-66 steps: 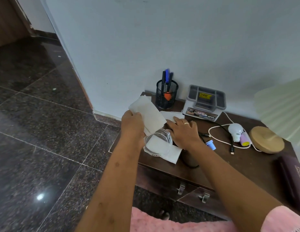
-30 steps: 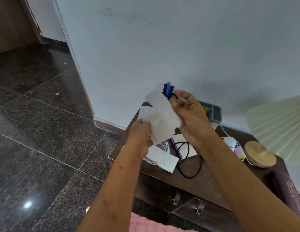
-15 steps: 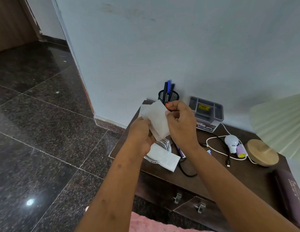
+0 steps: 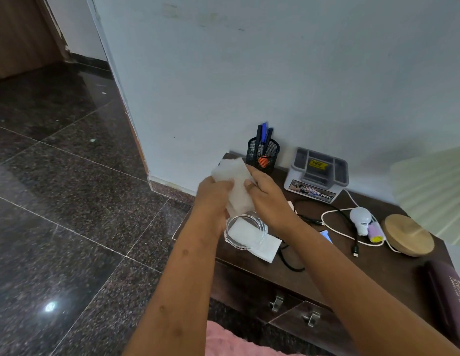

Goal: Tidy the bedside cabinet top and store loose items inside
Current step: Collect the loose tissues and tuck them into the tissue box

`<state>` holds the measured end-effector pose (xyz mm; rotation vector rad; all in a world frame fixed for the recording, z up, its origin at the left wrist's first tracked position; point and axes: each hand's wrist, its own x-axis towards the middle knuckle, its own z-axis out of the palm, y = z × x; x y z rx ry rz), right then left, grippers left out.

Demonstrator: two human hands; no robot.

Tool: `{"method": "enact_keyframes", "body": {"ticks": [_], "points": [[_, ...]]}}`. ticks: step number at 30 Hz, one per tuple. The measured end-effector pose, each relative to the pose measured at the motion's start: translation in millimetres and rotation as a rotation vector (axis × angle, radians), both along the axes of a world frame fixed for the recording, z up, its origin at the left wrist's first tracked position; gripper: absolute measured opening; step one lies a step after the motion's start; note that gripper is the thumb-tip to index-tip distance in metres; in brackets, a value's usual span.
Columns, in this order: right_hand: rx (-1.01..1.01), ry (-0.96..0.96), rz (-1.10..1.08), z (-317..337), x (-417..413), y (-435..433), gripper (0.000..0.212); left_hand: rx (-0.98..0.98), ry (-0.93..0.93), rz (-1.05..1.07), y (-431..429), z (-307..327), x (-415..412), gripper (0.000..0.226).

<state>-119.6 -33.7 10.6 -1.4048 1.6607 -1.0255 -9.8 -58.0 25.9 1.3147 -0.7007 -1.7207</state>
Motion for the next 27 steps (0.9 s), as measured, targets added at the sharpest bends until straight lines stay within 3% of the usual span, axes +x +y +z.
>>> {"method": "enact_keyframes", "body": {"ticks": [3,5,9,12,18,22,27], "points": [[-0.002,-0.012,-0.034,-12,4,-3,0.042,-0.012,0.041,0.210,-8,2,26,0.037],[-0.012,0.214,0.023,-24,8,-5,0.041,-0.017,0.032,0.327,-13,-1,42,0.037],[0.061,0.760,0.261,-52,25,-5,0.038,-0.078,-0.051,0.364,-15,-6,56,0.032],[-0.006,0.982,0.390,-74,42,0,0.044,-0.070,-0.030,0.351,-16,-6,61,0.030],[-0.128,1.115,0.238,-91,54,1,0.029,-0.066,-0.033,0.331,-16,-8,70,0.029],[-0.140,0.978,0.070,-85,53,-4,0.025,-0.072,-0.065,0.315,-17,-7,68,0.029],[-0.218,0.133,-0.291,-34,36,-26,0.019,-0.046,-0.094,0.246,-17,-9,63,0.033]]}}
